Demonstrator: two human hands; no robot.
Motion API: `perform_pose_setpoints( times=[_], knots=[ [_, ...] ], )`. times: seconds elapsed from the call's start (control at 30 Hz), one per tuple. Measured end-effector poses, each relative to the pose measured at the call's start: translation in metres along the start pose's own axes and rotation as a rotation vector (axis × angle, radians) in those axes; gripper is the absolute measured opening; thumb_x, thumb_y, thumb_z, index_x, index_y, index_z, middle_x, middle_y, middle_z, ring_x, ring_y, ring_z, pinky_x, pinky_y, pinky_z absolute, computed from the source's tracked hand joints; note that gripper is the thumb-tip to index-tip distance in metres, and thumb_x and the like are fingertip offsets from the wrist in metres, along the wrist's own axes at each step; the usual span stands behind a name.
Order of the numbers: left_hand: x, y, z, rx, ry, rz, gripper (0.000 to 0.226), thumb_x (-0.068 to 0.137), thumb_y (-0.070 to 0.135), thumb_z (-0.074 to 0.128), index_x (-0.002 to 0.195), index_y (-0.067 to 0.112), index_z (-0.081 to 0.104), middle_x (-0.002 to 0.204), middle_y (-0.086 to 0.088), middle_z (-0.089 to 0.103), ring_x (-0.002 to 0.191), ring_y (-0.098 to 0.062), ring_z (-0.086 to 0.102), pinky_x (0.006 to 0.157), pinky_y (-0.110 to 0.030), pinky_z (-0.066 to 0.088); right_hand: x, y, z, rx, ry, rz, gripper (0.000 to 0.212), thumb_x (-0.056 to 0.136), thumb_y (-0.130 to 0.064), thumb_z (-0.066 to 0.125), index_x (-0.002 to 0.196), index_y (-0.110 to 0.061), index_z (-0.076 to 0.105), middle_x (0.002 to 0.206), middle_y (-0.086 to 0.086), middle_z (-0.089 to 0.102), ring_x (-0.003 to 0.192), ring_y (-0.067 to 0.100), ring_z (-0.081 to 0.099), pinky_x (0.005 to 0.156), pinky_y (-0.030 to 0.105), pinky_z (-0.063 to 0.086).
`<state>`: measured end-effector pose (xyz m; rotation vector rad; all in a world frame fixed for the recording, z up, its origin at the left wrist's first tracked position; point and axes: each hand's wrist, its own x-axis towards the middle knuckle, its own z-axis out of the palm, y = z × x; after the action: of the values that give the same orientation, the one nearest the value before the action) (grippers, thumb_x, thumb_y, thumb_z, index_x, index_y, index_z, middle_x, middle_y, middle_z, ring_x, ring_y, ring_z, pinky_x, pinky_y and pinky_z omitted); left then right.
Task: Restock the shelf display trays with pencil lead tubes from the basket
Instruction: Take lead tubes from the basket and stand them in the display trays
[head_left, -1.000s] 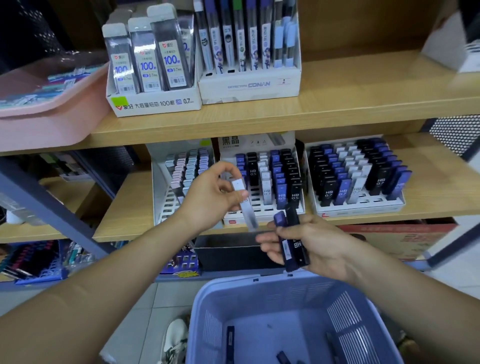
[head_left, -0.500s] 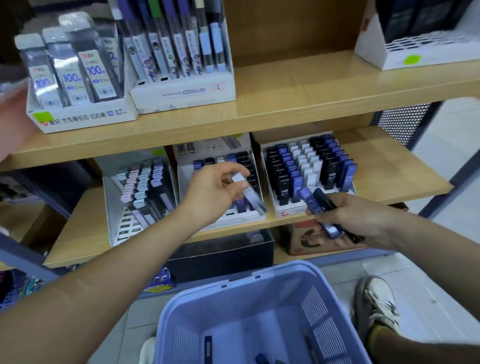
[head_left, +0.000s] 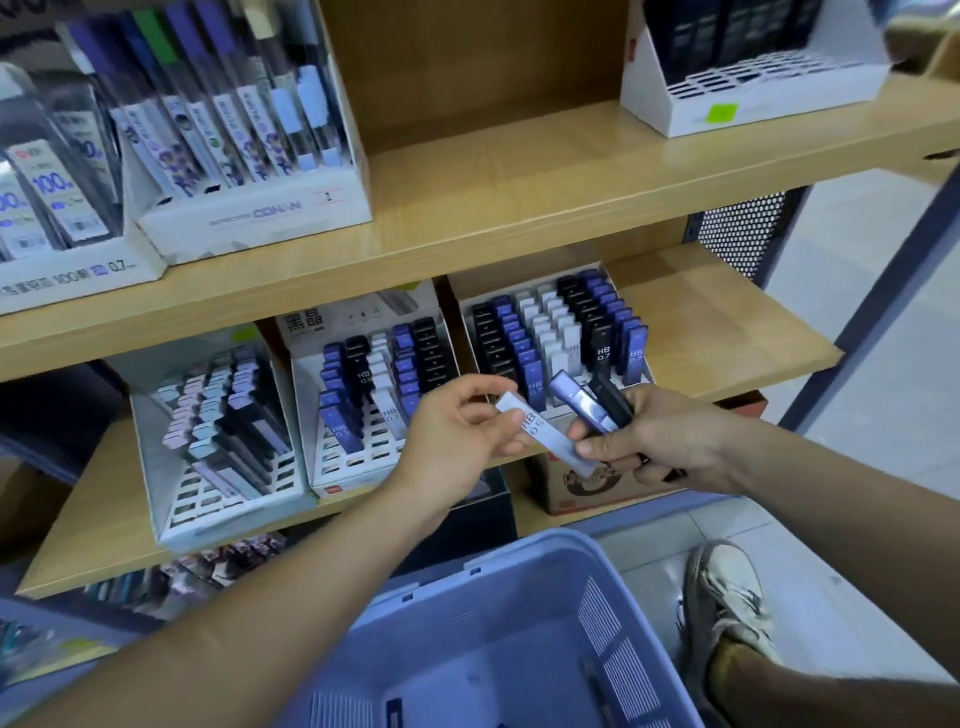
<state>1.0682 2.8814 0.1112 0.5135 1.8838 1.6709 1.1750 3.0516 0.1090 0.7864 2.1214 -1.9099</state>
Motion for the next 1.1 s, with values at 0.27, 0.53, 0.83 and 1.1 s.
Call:
perform_pose_setpoints(
  times=[0.27,0.53,0.83,1.1],
  knots=[
    [-0.006,-0.005,-0.016,-0.008,-0.084,-0.123,0.021,0.085,0.003,0.066,0.106,0.007,0.066,0.091,-0.013,0.073,0.081,-0.020,0.072,0.075,-0.024,0.058,0.008,0.008,0.011,-0.047,0.018,0.009,0.016,0.088,0.002,0.066,0.084,-0.013,0.065,0.051,-0.005,0.053,0.047,0.009,0.039,0.037,0.017,0.028],
    [-0.001,0.040,-0.088,0.868,-0.043,0.035,0.011,0.090,0.010,0.063,0.093,0.018,0.069,0.079,-0.012,0.067,0.069,-0.031,0.065,0.065,-0.035,0.054,0.017,-0.005,0.036,0.190,0.028,0.109,0.023,0.094,0.000,0.052,0.114,-0.005,0.062,0.081,0.008,0.061,0.050,0.012,0.046,0.035,0.016,0.022],
    [0.006,0.036,-0.136,1.109,0.255,0.183,0.017,0.094,0.009,0.054,0.106,0.020,0.058,0.102,-0.007,0.062,0.072,-0.021,0.057,0.060,-0.027,0.039,0.016,-0.027,0.069,0.089,-0.014,0.001,0.014,0.097,-0.016,0.058,0.108,-0.008,0.061,0.060,0.002,0.053,0.047,0.013,0.044,0.038,0.019,0.020],
    [-0.002,0.036,-0.120,0.503,0.061,0.077,0.013,0.087,0.002,0.064,0.094,0.012,0.066,0.088,-0.021,0.068,0.070,-0.019,0.069,0.073,-0.033,0.059,0.039,-0.048,0.117,0.034,-0.024,-0.183,0.009,0.088,-0.015,0.072,0.086,-0.016,0.063,0.045,-0.014,0.048,0.040,0.004,0.037,0.037,0.016,0.029]
  ],
)
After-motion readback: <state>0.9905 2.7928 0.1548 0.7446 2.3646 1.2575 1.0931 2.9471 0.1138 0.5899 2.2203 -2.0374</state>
